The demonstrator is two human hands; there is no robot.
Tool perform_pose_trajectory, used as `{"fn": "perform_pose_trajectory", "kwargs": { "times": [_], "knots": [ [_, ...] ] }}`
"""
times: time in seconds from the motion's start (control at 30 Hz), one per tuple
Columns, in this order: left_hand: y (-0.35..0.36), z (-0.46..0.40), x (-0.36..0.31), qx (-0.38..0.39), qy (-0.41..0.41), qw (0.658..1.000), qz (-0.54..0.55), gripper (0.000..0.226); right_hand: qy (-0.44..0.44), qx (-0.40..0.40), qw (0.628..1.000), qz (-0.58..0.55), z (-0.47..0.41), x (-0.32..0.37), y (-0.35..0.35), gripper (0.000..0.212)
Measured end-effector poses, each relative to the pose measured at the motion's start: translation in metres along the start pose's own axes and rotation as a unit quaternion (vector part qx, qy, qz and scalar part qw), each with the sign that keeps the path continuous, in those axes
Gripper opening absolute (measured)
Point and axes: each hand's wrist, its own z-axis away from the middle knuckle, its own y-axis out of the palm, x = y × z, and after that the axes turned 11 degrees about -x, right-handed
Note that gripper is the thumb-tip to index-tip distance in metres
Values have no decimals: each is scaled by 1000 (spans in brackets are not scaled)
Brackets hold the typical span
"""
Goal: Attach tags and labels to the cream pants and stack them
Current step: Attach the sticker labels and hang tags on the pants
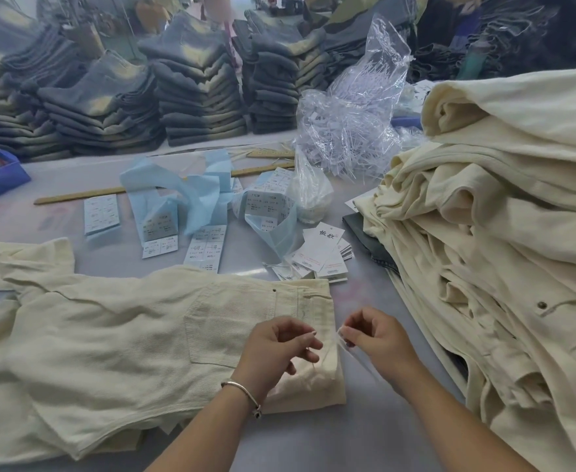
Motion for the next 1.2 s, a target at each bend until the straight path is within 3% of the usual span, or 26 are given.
{"fn": "perform_pose_trajectory", "kwargs": {
  "times": [0.17, 0.33, 1.2],
  "knots": [
    [5, 8, -21, 12, 69, 997, 10, 8, 25, 65, 981, -179, 5, 23, 1, 6],
    [5, 15, -24, 34, 99, 994, -12, 10, 90, 132, 943, -291, 10, 27, 5, 21],
    [6, 22, -31, 38, 48, 995, -78, 6, 107, 156, 941, -282, 12, 25, 3, 12]
  ]
}}
